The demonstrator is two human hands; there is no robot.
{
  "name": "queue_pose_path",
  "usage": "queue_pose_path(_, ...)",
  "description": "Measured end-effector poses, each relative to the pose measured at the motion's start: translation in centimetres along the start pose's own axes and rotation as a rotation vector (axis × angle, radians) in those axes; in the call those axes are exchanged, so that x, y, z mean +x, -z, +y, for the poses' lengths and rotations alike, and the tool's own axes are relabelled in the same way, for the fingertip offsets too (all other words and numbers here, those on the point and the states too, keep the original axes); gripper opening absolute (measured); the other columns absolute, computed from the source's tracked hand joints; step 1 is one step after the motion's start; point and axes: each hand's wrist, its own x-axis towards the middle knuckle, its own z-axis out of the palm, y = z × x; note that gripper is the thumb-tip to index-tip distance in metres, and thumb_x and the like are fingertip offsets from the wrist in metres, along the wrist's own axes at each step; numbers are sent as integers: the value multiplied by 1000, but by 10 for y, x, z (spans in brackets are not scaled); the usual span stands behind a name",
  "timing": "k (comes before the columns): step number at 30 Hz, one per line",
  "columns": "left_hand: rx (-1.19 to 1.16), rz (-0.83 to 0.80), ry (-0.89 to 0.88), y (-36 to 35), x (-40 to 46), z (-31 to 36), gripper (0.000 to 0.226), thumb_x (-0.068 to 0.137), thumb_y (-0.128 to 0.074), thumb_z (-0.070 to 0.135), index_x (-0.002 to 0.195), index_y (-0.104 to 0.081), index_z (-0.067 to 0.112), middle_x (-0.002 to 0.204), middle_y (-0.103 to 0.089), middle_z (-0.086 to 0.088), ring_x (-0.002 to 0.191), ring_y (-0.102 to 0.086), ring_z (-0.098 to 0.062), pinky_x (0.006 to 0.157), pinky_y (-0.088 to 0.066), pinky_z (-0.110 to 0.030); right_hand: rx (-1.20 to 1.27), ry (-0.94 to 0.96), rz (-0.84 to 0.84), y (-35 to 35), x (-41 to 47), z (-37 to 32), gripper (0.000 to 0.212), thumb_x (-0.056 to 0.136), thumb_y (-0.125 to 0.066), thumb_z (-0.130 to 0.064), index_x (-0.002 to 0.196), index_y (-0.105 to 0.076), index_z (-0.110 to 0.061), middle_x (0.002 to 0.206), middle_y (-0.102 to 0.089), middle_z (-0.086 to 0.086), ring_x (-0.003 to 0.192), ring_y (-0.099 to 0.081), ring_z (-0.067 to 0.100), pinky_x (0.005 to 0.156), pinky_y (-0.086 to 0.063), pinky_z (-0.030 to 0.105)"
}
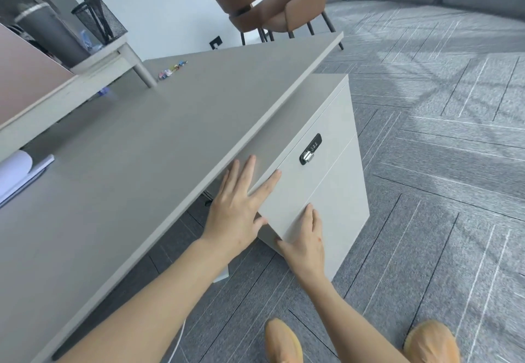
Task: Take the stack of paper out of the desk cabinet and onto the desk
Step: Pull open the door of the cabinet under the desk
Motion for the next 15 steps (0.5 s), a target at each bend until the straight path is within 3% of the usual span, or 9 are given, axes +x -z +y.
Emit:
queue_pose_path(9, -1, -8, 58, 4, -1, 9, 103, 70, -87, 28, 154, -28, 38, 165, -20, -14, 149, -20, -42, 115, -18, -45, -72, 37, -40, 20, -8, 13, 117, 68, -73, -44, 158, -2, -18, 166, -16, 7, 154, -16, 21, 120, -26, 42)
queue_pose_path(12, 0, -33, 74, 9, -2, 11, 101, 74, -84, 30, 155, -23, 41, 166, -13, -12, 151, -15, -40, 115, -15, -44, -111, 50, -45, 44, -15, 24, 114, 66, -68, -53, 156, -6, -21, 160, -26, 3, 147, -29, 23, 117, -33, 41)
queue_pose_path(15, -9, -75, 108, 17, -2, 17, 101, 78, -80, 35, 155, -16, 44, 168, -4, -7, 153, -7, -36, 118, -20, -46, -119, 89, -76, 78, -23, 36, 104, 64, -67, -45, 152, -15, -24, 136, -39, 0, 124, -48, 27, 104, -44, 39)
